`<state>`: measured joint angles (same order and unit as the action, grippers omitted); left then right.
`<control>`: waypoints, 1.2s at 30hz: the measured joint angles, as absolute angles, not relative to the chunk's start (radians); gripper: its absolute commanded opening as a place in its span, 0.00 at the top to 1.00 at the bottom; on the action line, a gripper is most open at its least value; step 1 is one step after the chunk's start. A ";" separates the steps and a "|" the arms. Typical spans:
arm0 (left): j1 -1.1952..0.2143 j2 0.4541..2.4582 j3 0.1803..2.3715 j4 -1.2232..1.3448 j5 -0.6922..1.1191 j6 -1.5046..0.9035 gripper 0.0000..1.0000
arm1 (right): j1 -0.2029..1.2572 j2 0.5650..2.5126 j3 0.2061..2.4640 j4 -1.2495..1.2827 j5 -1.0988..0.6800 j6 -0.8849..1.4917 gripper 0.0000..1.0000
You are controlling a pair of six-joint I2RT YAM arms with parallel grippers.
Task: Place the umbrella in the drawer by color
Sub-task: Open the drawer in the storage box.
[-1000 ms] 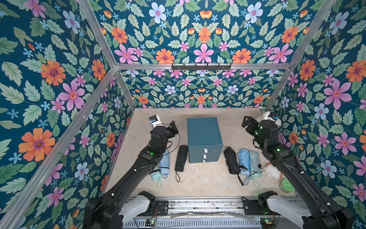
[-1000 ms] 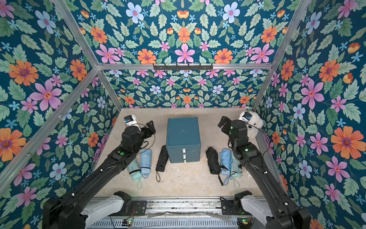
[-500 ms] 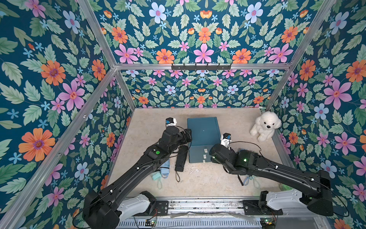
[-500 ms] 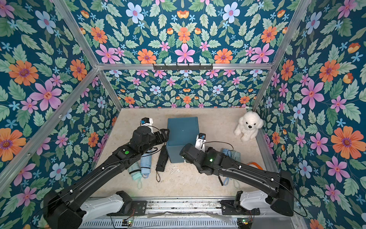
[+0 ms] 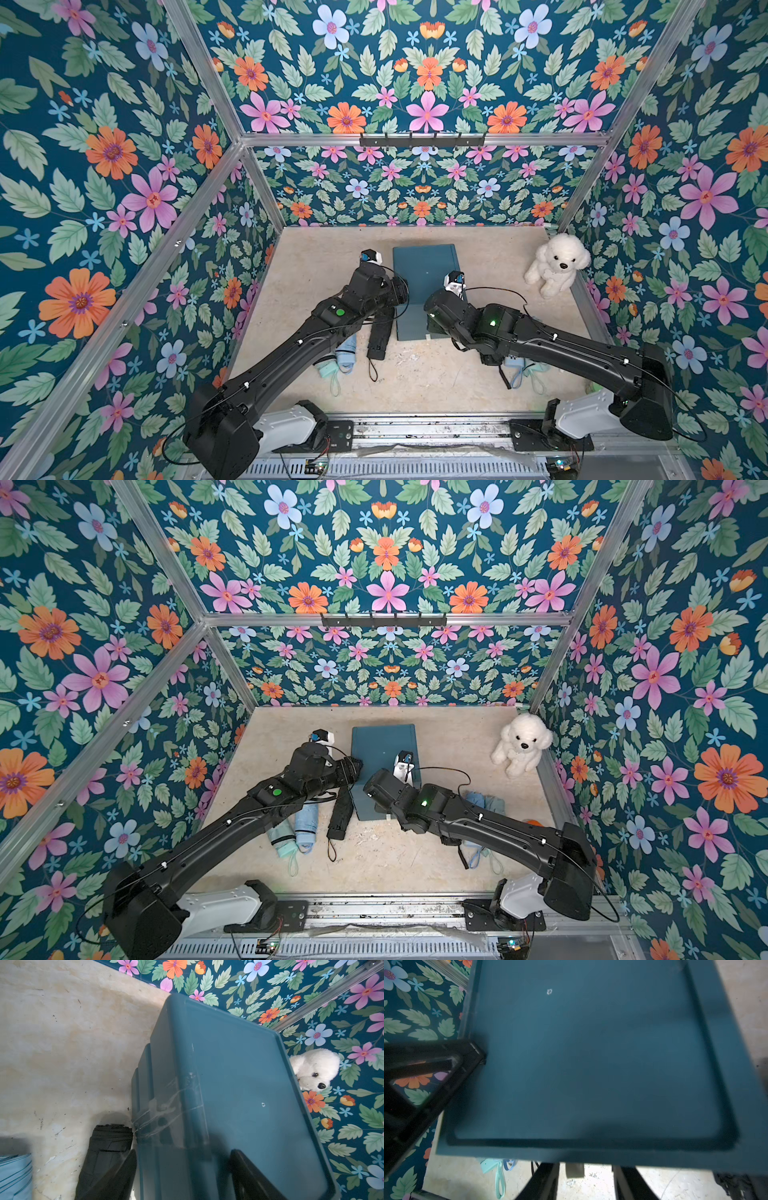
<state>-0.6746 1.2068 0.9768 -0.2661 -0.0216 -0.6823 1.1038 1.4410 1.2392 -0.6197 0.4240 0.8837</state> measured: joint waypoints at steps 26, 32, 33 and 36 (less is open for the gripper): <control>-0.676 1.258 0.946 -0.149 -0.056 -0.737 0.49 | 1.126 1.433 1.196 -0.545 0.416 0.862 1.00; -0.676 1.258 0.920 -0.102 -0.072 -0.793 0.51 | 1.218 1.376 1.150 -0.574 0.441 0.908 1.00; -0.676 1.258 0.917 -0.099 -0.074 -0.801 0.51 | 1.236 1.365 1.142 -0.582 0.447 0.928 1.00; -0.676 1.258 0.910 -0.086 -0.083 -0.822 0.52 | 1.303 1.325 1.110 -0.606 0.466 0.969 1.00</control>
<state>-0.6762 1.2579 0.9104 -0.0856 -0.0826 -0.8219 1.3033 1.3247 1.1099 -0.6056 0.4656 0.9688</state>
